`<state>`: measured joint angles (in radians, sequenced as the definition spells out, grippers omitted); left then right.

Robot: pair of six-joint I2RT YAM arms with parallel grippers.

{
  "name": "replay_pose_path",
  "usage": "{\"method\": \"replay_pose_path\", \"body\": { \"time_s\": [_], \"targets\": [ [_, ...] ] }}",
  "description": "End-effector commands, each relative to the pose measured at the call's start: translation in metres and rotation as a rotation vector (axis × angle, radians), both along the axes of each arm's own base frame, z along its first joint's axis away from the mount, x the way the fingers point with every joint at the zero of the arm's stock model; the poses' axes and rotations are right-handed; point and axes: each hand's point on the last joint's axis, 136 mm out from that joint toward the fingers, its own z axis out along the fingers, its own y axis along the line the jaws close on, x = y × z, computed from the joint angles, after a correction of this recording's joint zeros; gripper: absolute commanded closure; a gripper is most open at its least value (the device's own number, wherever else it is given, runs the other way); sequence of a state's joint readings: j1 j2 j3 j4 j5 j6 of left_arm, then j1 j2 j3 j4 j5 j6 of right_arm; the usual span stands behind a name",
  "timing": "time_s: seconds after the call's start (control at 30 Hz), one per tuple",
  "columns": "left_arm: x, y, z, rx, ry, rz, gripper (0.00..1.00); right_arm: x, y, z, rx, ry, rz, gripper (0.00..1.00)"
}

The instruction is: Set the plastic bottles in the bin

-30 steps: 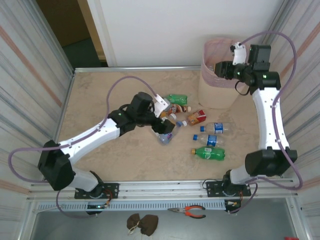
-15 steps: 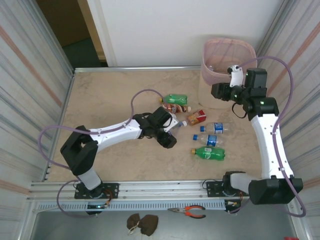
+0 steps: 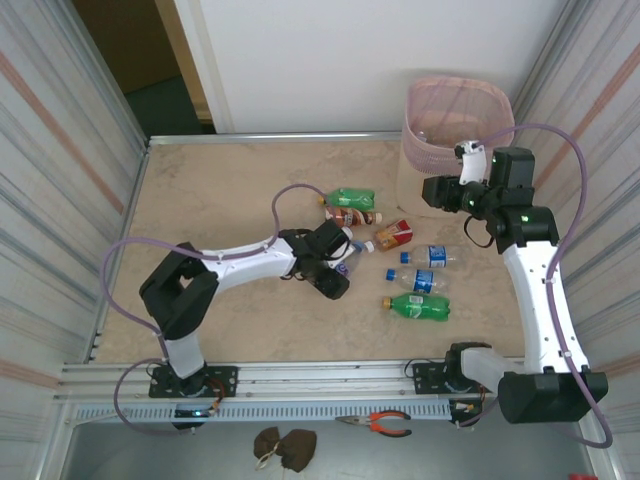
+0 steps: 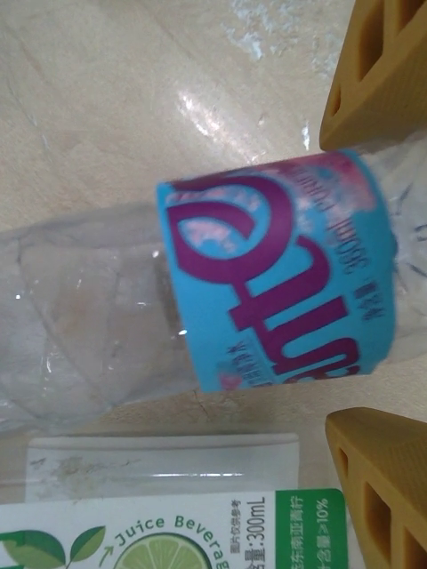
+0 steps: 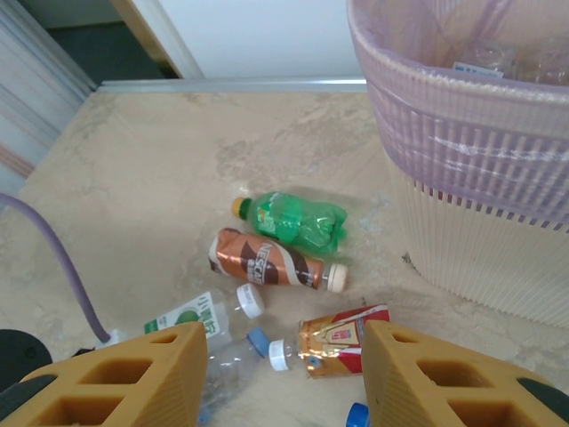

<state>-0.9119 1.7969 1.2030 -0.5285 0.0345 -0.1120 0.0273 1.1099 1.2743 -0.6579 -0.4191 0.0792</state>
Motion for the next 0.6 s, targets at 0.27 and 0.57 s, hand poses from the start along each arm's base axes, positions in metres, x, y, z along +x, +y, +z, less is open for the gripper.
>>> {"method": "replay_pose_path", "body": {
  "time_s": [0.27, 0.57],
  "targets": [
    [0.002, -0.010, -0.003, 0.025, 0.019, 0.024, 0.39, -0.012, 0.002, 0.003, -0.005, -0.013, 0.007, 0.52],
    [0.005, -0.005, 0.030, -0.006, -0.048, 0.039, 0.52, -0.019, 0.005, 0.014, 0.023, -0.046, 0.014, 0.52]
  ]
}}
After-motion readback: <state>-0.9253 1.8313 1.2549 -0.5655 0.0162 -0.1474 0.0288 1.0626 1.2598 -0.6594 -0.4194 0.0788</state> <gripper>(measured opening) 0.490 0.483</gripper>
